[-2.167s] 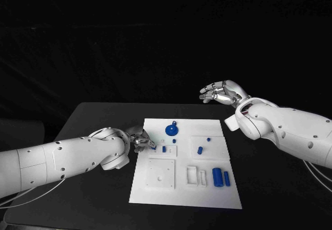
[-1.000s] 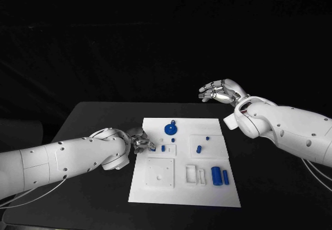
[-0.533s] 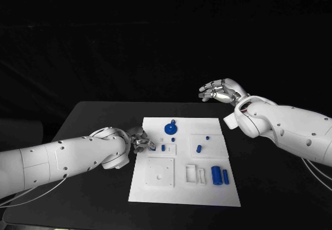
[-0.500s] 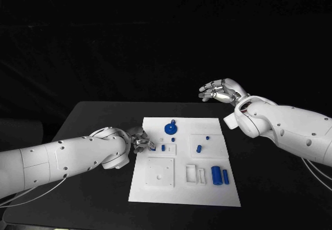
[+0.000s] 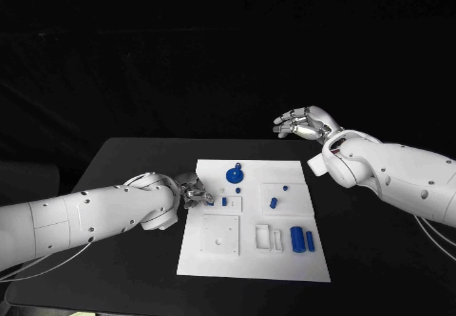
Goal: Assemble the parts on the task board
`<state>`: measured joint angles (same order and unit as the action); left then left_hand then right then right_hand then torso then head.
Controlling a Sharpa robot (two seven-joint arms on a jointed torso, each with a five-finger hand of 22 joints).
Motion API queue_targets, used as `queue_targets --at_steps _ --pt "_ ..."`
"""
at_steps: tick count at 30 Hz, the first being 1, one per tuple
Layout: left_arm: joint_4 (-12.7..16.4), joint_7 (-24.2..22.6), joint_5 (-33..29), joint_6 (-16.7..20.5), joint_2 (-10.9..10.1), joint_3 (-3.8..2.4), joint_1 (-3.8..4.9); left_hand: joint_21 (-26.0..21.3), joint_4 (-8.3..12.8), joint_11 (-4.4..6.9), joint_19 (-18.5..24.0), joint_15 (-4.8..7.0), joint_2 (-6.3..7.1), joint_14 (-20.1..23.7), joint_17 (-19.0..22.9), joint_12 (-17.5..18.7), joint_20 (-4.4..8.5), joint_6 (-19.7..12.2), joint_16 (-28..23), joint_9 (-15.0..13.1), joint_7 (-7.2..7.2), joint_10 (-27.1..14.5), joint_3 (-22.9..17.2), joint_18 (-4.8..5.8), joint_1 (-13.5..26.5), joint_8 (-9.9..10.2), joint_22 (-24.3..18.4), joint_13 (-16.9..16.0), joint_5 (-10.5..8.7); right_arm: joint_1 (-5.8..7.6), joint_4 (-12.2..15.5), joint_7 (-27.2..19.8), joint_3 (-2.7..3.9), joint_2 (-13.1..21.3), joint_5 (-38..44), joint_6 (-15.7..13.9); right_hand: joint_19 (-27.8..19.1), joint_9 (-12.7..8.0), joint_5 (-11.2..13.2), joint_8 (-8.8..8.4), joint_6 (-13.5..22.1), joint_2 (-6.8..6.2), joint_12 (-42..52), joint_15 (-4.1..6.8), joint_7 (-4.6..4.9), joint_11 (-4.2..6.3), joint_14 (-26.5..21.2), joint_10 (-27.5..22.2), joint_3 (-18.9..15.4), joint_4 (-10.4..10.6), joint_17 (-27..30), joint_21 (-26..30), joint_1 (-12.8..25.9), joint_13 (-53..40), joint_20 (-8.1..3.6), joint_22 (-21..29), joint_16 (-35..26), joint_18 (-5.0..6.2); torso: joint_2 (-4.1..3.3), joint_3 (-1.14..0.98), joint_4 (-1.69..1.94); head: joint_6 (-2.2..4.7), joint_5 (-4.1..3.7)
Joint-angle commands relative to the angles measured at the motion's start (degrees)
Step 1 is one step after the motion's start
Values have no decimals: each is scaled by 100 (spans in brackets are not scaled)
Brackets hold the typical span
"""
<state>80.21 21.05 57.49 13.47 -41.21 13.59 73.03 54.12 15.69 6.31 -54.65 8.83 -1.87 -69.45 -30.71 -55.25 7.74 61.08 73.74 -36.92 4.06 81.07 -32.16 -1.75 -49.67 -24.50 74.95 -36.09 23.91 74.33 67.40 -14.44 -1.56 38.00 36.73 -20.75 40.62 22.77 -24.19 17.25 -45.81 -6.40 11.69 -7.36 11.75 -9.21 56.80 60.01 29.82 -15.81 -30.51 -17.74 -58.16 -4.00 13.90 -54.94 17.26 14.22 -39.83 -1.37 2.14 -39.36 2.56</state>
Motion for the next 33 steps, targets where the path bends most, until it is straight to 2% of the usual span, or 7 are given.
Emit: queue_targets --at_steps 1,19,33 --pt "-8 101 60 -137 32 21 -26 14 -4 54 -38 5 35 -25 -11 -36 647 729 42 -243 -463 -9 36 -11 6 -153 31 4 20 0 5 -31 2 -3 3 76 -47 -7 -26 27 53 3 -28 -27 31 8 -31 35 -33 10 6 31 12 3 -4 -8 -38 78 -1 -3 2 0 3" --pt "-4 97 72 -184 101 20 -26 73 2 117 -95 22 23 -90 -121 -251 655 762 194 -383 -527 21 41 -38 37 -377 88 -50 25 0 0 -28 2 -9 3 83 -48 -10 -50 29 53 5 -39 -27 31 9 -31 40 -30 8 7 35 5 3 -4 -12 -40 78 -2 -9 -7 -9 15" --pt "-98 134 82 -295 207 20 -40 90 -9 134 -102 23 -18 -98 -154 -315 655 765 242 -406 -543 13 27 -44 53 -424 98 -60 60 0 4 -28 2 -7 3 86 -48 -16 -112 31 54 4 -56 -28 32 8 -30 48 -29 9 10 40 3 2 -2 -17 -42 78 -4 -3 -5 -16 1"
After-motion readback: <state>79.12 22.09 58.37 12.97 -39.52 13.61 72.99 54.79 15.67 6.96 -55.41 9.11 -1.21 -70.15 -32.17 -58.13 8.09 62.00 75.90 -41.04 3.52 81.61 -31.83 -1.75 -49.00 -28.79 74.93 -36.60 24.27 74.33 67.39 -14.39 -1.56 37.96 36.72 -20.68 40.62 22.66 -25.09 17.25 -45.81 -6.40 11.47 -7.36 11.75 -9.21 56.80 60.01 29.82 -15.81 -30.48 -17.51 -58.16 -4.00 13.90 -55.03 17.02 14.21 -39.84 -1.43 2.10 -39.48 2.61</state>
